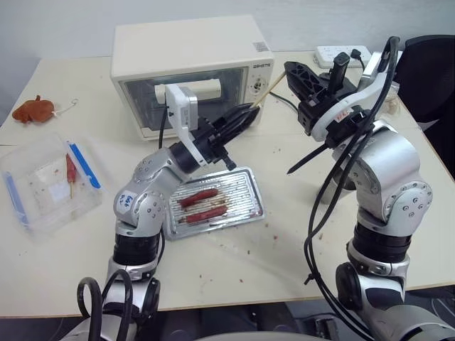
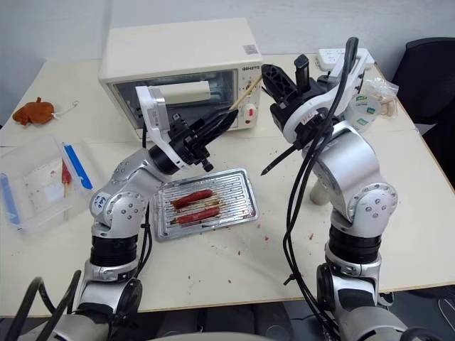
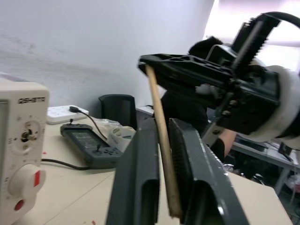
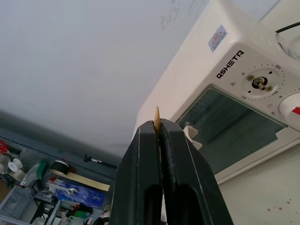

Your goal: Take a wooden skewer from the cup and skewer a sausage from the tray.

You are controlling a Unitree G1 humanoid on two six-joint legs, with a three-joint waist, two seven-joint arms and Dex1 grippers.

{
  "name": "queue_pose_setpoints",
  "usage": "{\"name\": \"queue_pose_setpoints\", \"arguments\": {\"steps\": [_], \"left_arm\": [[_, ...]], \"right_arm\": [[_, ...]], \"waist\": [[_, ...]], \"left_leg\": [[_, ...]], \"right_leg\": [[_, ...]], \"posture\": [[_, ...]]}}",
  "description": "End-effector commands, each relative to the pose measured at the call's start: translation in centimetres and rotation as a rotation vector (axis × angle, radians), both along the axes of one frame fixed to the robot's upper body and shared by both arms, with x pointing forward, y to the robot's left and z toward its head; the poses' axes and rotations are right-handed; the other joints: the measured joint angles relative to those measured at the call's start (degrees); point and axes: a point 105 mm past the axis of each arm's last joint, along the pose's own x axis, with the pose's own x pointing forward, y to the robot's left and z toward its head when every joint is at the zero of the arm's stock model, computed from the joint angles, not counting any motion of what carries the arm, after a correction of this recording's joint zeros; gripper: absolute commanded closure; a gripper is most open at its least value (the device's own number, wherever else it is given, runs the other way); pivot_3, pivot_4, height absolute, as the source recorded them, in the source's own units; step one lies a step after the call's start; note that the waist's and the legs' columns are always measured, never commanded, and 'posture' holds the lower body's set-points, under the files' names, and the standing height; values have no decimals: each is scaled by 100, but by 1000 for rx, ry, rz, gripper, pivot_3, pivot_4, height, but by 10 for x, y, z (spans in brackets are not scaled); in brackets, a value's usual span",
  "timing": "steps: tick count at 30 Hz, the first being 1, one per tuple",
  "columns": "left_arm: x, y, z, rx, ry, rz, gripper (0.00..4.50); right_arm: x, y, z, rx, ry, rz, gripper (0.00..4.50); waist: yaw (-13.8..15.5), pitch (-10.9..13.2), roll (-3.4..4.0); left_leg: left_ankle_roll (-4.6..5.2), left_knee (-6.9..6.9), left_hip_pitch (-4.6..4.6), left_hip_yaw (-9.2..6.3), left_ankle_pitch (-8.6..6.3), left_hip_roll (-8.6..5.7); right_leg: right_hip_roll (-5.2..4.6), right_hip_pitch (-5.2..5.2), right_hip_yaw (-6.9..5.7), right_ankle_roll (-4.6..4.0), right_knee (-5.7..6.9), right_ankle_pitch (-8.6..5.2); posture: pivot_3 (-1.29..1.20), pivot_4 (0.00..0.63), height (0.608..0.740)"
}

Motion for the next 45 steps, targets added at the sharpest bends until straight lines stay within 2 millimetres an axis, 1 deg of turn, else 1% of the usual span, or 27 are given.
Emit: {"name": "queue_pose_setpoints", "arguments": {"steps": [1, 5, 8, 11, 12, 16, 17, 21, 23, 25, 28, 32, 34, 36, 37, 39, 45], "left_arm": [[-6, -3, 16, -29, -65, -8, 4474], [-4, -3, 16, -24, -61, 5, 4474], [-2, 0, 17, -18, -66, 21, 4474], [0, 6, 19, -7, -72, 30, 4500], [0, 8, 19, 2, -77, 31, 4500], [-3, 23, 20, 83, -101, 18, 4500], [-8, 32, 20, 134, -114, 3, 4500], [-23, 70, 21, 316, -123, -26, 4500], [-29, 85, 22, 380, -108, -27, 4500], [-35, 97, 23, 428, -93, -22, 4500], [-57, 122, 19, 532, -35, -21, 4500], [-80, 141, 6, 640, 39, -19, 4500], [-89, 154, 1, 679, 75, 10, 4500], [-95, 162, -1, 697, 97, 37, 4500], [-98, 167, -1, 701, 107, 54, 4500], [-102, 174, -3, 707, 117, 100, 4500], [-114, 183, -11, 725, 148, 152, 4500]], "right_arm": [[-11, 3, 10, 13, -56, 24, 4500], [-11, 2, 9, 5, -59, 21, 4500], [-13, 2, 6, -33, -66, 21, 4500], [-18, 3, 7, -86, -102, 39, 3835], [-20, 2, 9, -121, -119, 36, 3514], [-23, -4, 16, -356, -213, 16, 2205], [-25, -7, 19, -481, -263, 18, 1875], [-31, -13, 17, -939, -424, 83, 1875], [-33, -13, 13, -1093, -483, 139, 1875], [-34, -12, 9, -1177, -530, 197, 1875], [-38, -1, -6, -1292, -612, 375, 1291], [-38, 12, -26, -1419, -708, 528, 52], [-38, 22, -40, -1455, -760, 601, 52], [-36, 28, -49, -1459, -776, 636, 52], [-35, 33, -55, -1450, -779, 661, 242], [-35, 44, -66, -1428, -782, 713, 699], [-36, 64, -93, -1400, -784, 810, 2792]], "waist": [[1, 0, 0], [-1, 0, 0], [3, 0, 0], [5, 0, 0], [1, 0, 0], [-6, 1, 1], [-9, 1, 1], [-22, 6, 8], [-23, 7, 9], [-25, 7, 9], [-86, 11, 8], [-119, 14, 8], [-122, 14, 9], [-127, 15, 6], [-128, 17, 3], [-134, 17, 2], [-139, 17, 2]], "left_leg": [[0, 0, 0, 1, 0, 0], [0, -2, 0, 1, 0, 0], [0, -2, 0, 1, 0, 0], [0, -1, -1, 1, 0, 0], [0, -2, -1, 0, 0, 0], [0, -4, 0, 2, 0, 0], [0, -4, 0, 3, 0, 0], [3, -14, 1, 0, -1, 4], [7, -22, 2, -4, -3, 8], [16, -23, 3, -8, -8, 10], [16, -23, 0, -4, -10, 10], [13, -24, -6, -2, -16, 12], [11, -24, -9, 0, -17, 12], [9, -22, -9, 6, -18, 12], [9, -22, -11, 7, -18, 12], [9, -18, -12, 8, -17, 12], [7, -15, -14, 15, -16, 12]], "right_leg": [[0, 0, 1, 0, 0, 0], [0, 0, 1, 0, -2, 0], [0, 0, 1, 0, -2, 0], [0, 0, 1, 0, -3, 0], [1, 0, 0, 0, -5, 0], [1, 0, 2, -2, -6, -1], [1, -1, 2, -3, -6, -1], [6, -8, 0, -14, -8, -8], [14, -15, 0, -21, -9, -12], [16, -14, -5, -26, -11, -15], [14, -17, -3, -25, -18, -14], [8, -28, -6, -26, -21, -15], [6, -32, -7, -26, -21, -16], [4, -38, -8, -27, -14, -16], [4, -43, -7, -28, -8, -16], [4, -49, -8, -32, 1, -18], [3, -71, -5, -39, 32, -22]], "posture": [[0, 150, 740], [0, 150, 740], [0, 150, 740], [0, 150, 740], [0, 150, 740], [0, 150, 740], [0, 150, 740], [0, 150, 740], [0, 150, 740], [0, 150, 740], [0, 150, 740], [0, 150, 740], [0, 150, 740], [0, 150, 740], [0, 150, 740], [0, 150, 740], [0, 150, 740]]}}
